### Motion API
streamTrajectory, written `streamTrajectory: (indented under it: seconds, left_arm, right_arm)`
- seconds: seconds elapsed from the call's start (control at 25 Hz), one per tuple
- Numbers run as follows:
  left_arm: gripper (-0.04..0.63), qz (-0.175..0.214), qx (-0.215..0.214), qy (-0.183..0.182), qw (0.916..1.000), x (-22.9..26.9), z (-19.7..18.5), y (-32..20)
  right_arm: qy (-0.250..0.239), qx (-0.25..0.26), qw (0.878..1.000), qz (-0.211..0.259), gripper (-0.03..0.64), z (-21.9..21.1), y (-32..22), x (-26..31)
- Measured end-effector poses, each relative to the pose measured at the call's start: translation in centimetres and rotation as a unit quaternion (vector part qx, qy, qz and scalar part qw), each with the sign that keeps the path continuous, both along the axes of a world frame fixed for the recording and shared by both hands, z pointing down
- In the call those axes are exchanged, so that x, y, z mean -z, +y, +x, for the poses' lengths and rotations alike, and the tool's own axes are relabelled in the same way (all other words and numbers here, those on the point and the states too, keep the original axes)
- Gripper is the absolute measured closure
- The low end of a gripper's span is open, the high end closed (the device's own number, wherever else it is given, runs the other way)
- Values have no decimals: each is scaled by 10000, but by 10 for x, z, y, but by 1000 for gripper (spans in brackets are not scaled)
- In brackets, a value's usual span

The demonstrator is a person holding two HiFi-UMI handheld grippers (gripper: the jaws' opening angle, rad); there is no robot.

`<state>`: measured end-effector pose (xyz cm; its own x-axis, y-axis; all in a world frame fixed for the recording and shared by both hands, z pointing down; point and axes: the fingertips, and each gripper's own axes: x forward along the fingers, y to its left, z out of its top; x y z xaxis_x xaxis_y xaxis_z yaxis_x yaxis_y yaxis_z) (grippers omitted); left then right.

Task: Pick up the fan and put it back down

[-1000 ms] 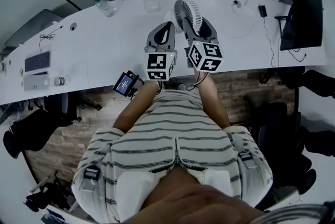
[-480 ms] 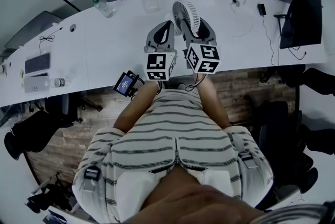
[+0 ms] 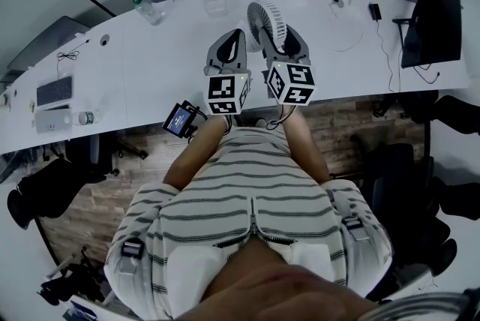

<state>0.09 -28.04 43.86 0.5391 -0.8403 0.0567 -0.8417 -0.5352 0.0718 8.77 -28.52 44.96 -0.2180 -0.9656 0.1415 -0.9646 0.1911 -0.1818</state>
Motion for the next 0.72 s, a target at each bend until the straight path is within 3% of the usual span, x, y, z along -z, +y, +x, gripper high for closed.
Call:
streamTrajectory:
  seconds: [0.72]
  left_arm:
    - [588,-138,-35,-71,9999,-8,-3,3]
  right_arm:
    - [39,-94,9999,-34,390,4,1,-4]
